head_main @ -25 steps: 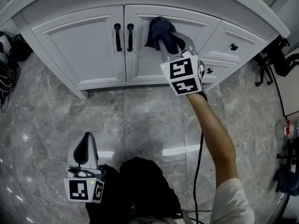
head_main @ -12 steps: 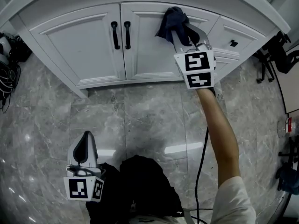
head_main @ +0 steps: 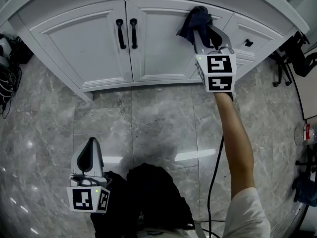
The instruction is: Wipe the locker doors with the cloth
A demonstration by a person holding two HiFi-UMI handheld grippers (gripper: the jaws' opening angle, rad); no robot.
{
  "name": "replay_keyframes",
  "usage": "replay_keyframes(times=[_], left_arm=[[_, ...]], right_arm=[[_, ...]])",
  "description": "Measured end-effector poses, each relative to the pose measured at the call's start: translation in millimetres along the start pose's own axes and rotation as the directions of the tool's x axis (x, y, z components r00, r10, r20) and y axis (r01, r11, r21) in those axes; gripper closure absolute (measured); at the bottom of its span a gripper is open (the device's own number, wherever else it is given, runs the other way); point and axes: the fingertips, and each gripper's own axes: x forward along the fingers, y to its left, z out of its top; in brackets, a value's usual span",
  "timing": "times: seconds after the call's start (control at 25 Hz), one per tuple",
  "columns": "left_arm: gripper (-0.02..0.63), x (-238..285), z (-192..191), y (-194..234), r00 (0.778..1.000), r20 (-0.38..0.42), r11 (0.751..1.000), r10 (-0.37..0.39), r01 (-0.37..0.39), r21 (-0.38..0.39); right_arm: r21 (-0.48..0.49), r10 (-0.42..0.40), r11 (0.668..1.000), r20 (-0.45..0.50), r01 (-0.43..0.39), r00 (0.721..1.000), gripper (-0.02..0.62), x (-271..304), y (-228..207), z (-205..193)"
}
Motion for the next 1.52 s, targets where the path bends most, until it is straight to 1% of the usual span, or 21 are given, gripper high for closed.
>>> replay_keyframes(times=[0.32,0.72,0.96,1.16,1.36,1.52], left_arm=[[0.604,1,-2,1,1.000,-0.004,1.000,0.005,-0.005,0.002],[0.604,0,-6,-2,1.000,-0.012,1.000,0.000,0.001,0.004],[0.604,1,-8,1,1.000,-0.016,1.000,0.003,-0.003,0.008],[0.604,4,-11,1,1.000,-0.028,1.000,0.003,-0.003,0.009],[0.604,7,-14,0,0.999,-0.038,1.000,0.003,-0.003,0.011],[0.604,9,-17,2,0.999,-0.046,1.000,0.008,-0.008,0.013]], right_arm=[[0.059,-0.014,0.998,-0.038,0.017,0.999,0.511,0,14,-40],[0.109,0.001,0.994,-0.116,0.011,0.993,0.511,2,52,-112],[0.126,0.027,0.992,-0.168,-0.006,0.985,0.511,4,74,-149],[0.110,0.056,0.993,-0.202,-0.034,0.978,0.511,5,92,-174],[0.127,0.086,0.990,-0.257,-0.055,0.962,0.511,6,110,-207],[0.139,0.117,0.987,-0.279,-0.080,0.953,0.511,7,125,-227]])
